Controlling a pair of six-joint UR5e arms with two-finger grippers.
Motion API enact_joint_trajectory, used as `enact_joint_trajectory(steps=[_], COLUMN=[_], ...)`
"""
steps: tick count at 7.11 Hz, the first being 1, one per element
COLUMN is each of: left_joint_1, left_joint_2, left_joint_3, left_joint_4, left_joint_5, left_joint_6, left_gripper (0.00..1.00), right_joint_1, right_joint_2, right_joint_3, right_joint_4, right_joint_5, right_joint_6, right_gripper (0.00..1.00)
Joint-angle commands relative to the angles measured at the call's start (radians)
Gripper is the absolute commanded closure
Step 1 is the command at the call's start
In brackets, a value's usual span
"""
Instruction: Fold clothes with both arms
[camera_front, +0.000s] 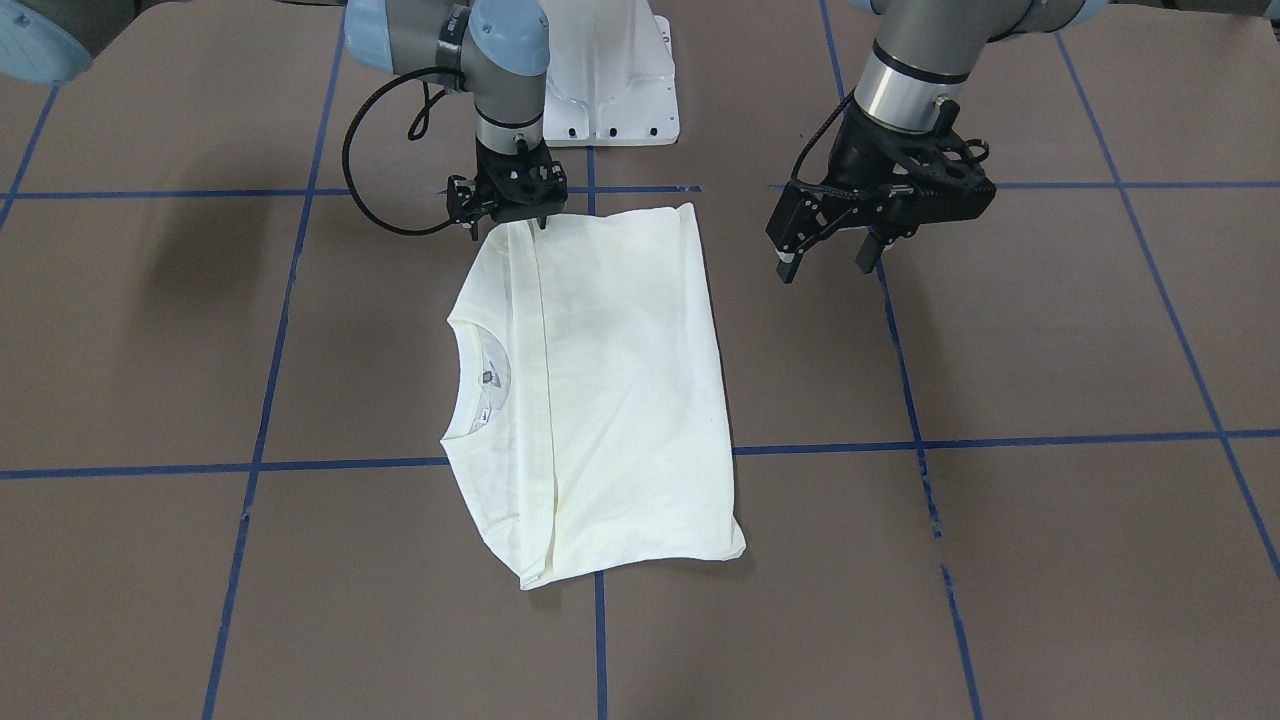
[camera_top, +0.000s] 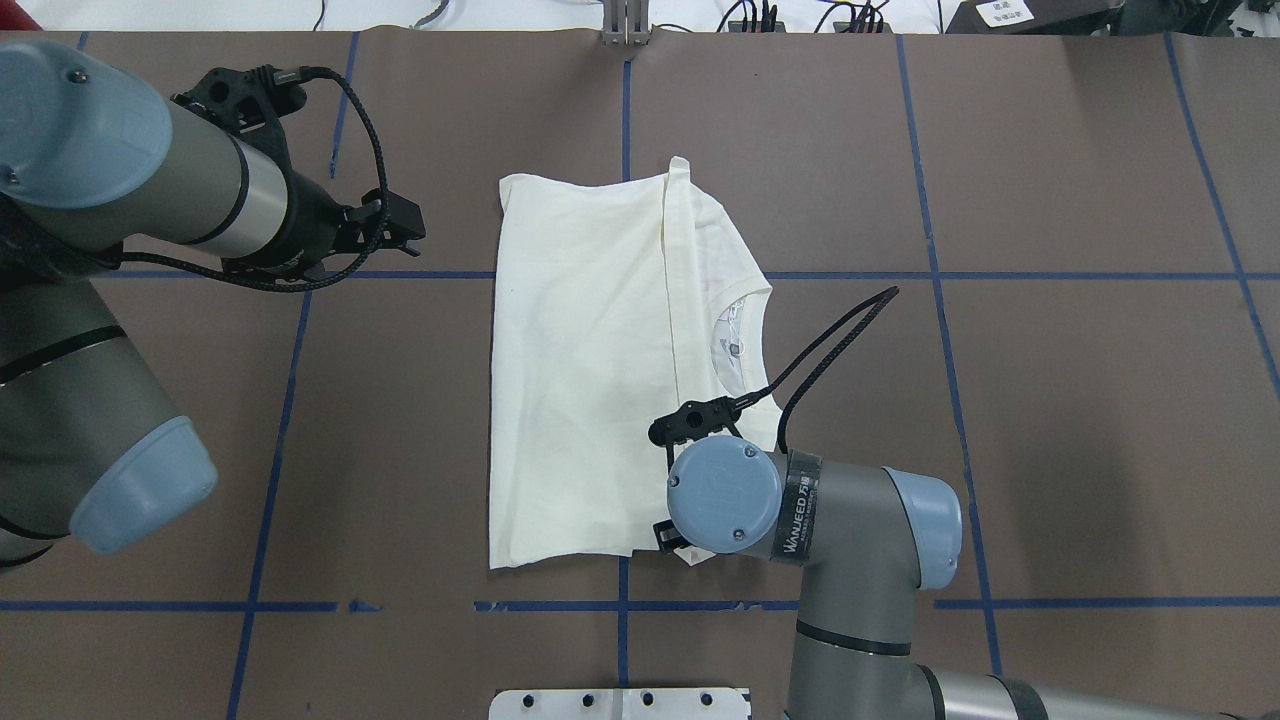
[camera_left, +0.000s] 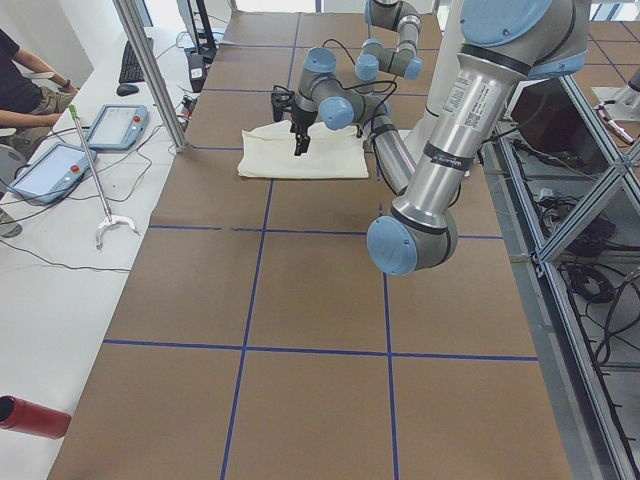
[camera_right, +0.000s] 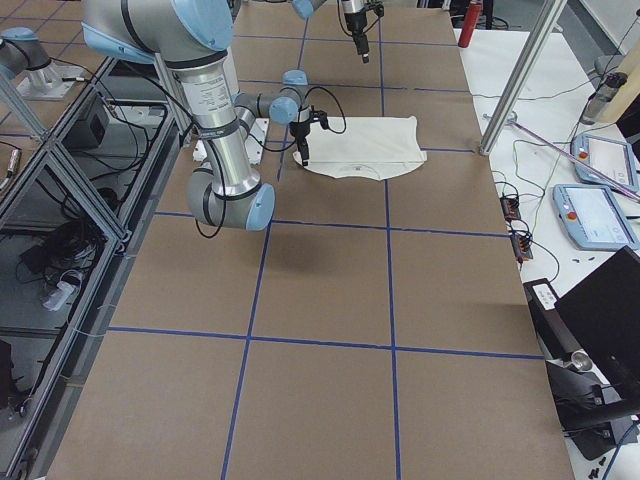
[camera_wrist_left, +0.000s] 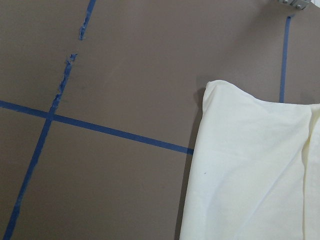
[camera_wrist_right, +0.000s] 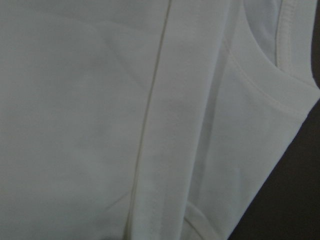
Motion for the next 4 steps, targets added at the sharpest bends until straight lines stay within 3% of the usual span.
enact_joint_trajectory(steps=[1,4], left_joint_1=[0.013,0.022], left_joint_2=[0.000,0.000], left_joint_3=[0.003,0.003], left_joint_4=[-0.002,-0.002], left_joint_5=[0.000,0.000], left_joint_6=[-0.003,-0.006], left_gripper=[0.00,0.00], right_joint_1=[0.012,0.064], right_joint_2=[0.000,-0.009], right_joint_3=[-0.002,-0.003], right_joint_4=[-0.014,-0.017], right_joint_5=[0.000,0.004], right_joint_6=[-0.001,-0.019], right_gripper=[0.00,0.00])
